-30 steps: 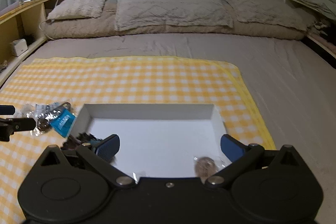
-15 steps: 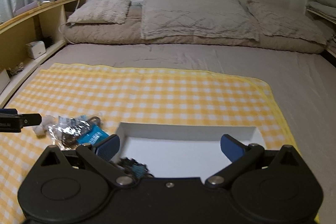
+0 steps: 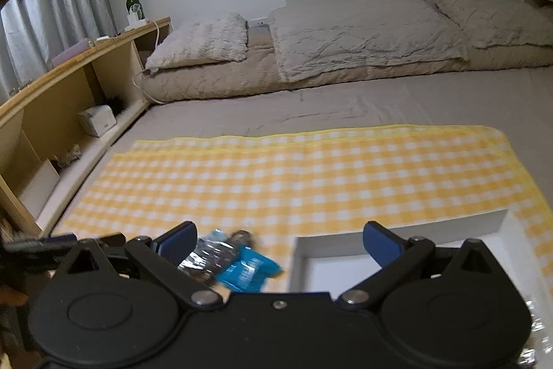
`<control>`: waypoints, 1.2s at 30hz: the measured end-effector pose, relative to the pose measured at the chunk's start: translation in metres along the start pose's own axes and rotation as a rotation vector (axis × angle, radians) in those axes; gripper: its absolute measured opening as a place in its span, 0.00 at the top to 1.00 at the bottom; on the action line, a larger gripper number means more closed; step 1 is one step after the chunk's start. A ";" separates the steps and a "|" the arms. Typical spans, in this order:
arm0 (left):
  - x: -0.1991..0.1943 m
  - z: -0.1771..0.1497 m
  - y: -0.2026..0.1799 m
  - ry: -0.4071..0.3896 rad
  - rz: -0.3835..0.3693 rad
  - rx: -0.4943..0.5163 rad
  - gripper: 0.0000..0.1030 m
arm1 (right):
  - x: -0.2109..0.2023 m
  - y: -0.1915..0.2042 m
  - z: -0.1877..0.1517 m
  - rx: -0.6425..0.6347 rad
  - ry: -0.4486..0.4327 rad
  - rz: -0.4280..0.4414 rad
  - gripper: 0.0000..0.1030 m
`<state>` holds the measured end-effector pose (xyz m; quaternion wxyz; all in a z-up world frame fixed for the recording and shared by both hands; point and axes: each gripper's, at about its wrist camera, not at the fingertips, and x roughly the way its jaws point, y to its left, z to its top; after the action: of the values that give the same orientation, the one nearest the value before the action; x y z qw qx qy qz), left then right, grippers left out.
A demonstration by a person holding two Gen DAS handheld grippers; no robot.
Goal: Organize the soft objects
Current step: 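Move left tool to cotton balls while right tool reaches bagged dark cord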
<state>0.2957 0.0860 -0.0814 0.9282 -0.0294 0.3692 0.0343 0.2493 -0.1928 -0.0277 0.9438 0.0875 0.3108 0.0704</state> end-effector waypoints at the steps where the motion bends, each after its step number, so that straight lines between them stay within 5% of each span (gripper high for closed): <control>1: 0.004 0.000 0.004 0.008 0.012 0.003 0.00 | 0.004 0.006 0.000 0.003 0.007 0.007 0.00; 8: 0.027 -0.002 0.025 0.047 0.017 0.008 0.00 | 0.040 0.027 -0.006 0.123 0.050 0.111 0.00; 15: 0.040 -0.009 0.026 0.031 -0.026 0.152 0.00 | 0.092 0.044 -0.023 0.231 0.216 0.142 0.00; 18: 0.048 -0.011 0.025 0.049 -0.047 0.198 0.08 | 0.114 0.045 -0.032 0.325 0.284 0.156 0.01; 23: 0.062 -0.014 0.027 0.095 -0.086 0.190 0.31 | 0.146 0.049 -0.048 0.417 0.357 0.151 0.21; 26: 0.066 -0.017 0.028 0.102 -0.095 0.200 0.31 | 0.160 0.056 -0.056 0.427 0.388 0.151 0.23; 36: 0.071 -0.019 0.019 0.102 -0.123 0.248 0.44 | 0.188 0.068 -0.066 0.478 0.324 0.075 0.18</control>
<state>0.3326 0.1060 -0.1446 0.9051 0.0612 0.4149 -0.0701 0.3545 -0.0836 -0.1742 0.8312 0.3064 0.4619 0.0433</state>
